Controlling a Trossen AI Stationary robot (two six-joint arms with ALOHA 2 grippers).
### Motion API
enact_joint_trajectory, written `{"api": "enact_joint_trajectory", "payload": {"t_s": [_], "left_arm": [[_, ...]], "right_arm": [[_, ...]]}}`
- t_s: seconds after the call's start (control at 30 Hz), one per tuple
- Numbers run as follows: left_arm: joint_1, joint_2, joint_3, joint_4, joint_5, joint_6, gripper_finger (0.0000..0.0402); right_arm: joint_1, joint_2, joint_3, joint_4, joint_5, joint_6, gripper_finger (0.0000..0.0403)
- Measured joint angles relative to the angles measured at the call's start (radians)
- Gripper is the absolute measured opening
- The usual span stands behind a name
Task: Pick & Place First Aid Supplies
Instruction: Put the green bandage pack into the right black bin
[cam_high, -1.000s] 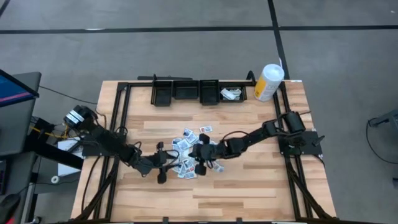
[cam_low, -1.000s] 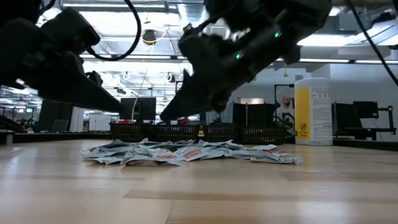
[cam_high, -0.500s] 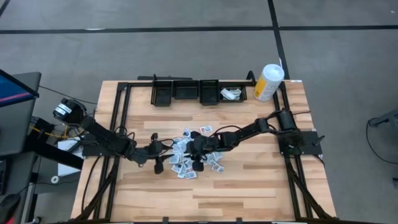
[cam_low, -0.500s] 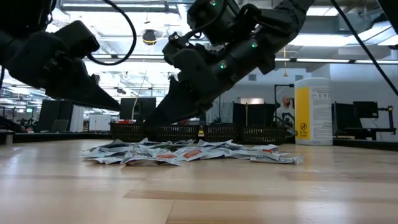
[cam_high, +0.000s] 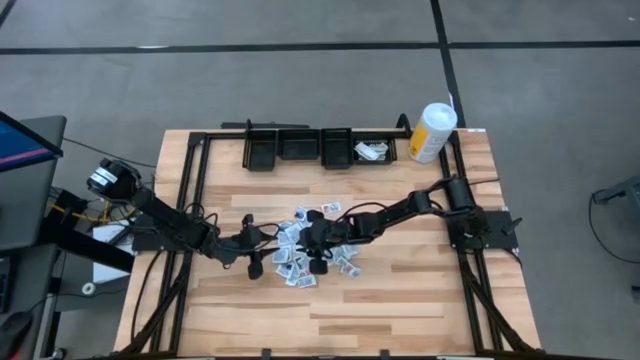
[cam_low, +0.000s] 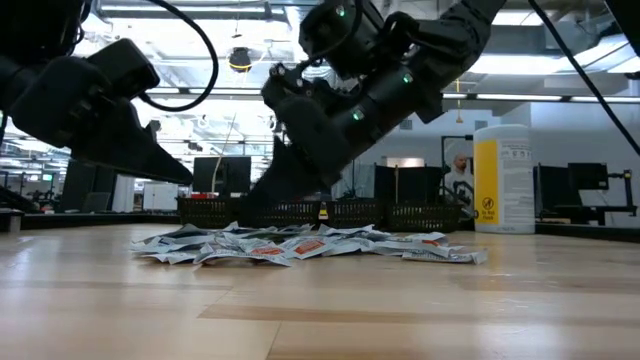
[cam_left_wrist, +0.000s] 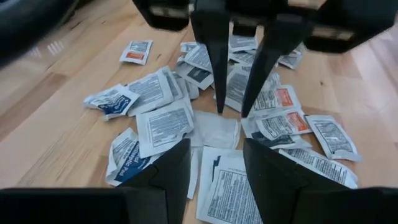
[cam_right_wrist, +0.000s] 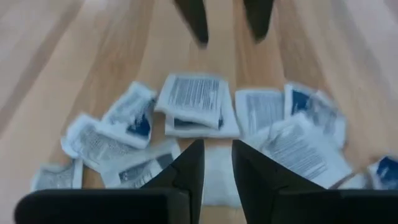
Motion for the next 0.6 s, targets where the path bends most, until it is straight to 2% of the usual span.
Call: {"api": "enact_joint_trajectory", "payload": {"t_s": [0.6], "left_arm": [[0.0, 0.0, 0.001, 0.011, 0.0, 0.0, 0.0149]], "right_arm": [[-0.016, 0.102, 0.024, -0.006, -0.019, 0.002, 0.0077]]}}
